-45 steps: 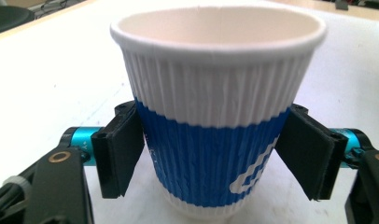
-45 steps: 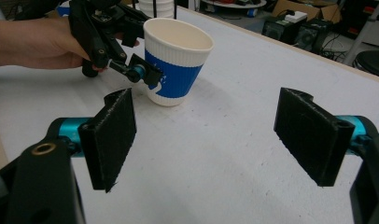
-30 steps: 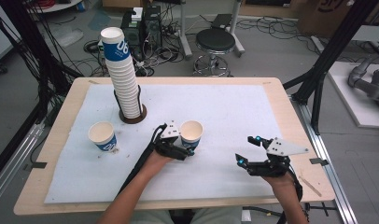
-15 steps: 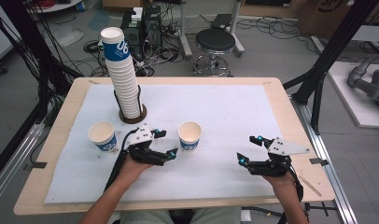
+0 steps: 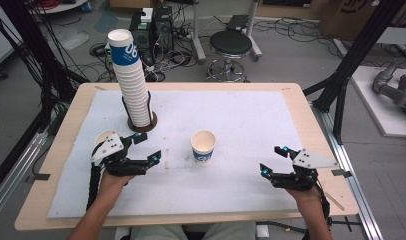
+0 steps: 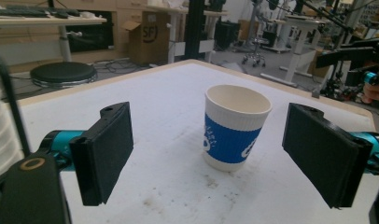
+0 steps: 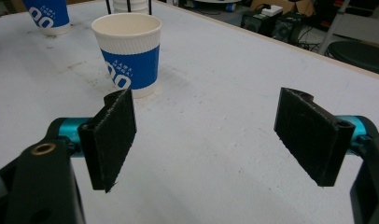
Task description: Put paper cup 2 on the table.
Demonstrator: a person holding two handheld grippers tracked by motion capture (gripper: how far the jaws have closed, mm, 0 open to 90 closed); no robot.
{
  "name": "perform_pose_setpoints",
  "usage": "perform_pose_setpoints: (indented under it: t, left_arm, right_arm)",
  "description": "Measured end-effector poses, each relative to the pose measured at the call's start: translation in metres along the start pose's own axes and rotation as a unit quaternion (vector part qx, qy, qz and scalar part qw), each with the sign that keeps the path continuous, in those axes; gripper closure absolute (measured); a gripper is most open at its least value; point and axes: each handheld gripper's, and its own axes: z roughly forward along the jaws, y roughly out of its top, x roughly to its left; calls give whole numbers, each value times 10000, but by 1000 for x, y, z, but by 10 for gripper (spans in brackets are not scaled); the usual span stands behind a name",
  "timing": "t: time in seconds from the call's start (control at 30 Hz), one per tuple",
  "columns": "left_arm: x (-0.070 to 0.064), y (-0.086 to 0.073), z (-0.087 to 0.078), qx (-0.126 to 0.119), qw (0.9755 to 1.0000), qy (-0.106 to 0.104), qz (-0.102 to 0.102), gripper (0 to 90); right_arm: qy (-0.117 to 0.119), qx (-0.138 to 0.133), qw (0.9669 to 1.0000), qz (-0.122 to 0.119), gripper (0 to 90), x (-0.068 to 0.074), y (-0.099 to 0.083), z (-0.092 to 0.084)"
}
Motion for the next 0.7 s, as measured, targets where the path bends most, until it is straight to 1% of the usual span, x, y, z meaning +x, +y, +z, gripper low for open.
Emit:
perform_pose_setpoints:
  t: [0.17,0.23,0.3,0.37,0.43,0.7]
  left_arm:
    - [2,-1,-13,-182,9998,80,-11,165]
    - [1,-3,-16,-218,9997,98,-9,166]
    - [1,-3,-18,-239,9996,117,-10,166]
    - [1,-2,-19,-267,9996,110,14,166]
    - [1,-2,-19,-267,9996,106,16,166]
    - [0,-5,-18,-229,9997,86,18,166]
  right_arm:
    - [-73,-23,10000,35,213,-1,0,0]
    - [-72,18,9999,78,210,0,0,0]
    - [-83,14,9999,54,205,1,0,0]
    - [-72,23,10000,20,205,1,0,-1]
    - [-66,31,10000,55,205,2,1,0]
    - [-65,51,9999,64,205,3,1,1]
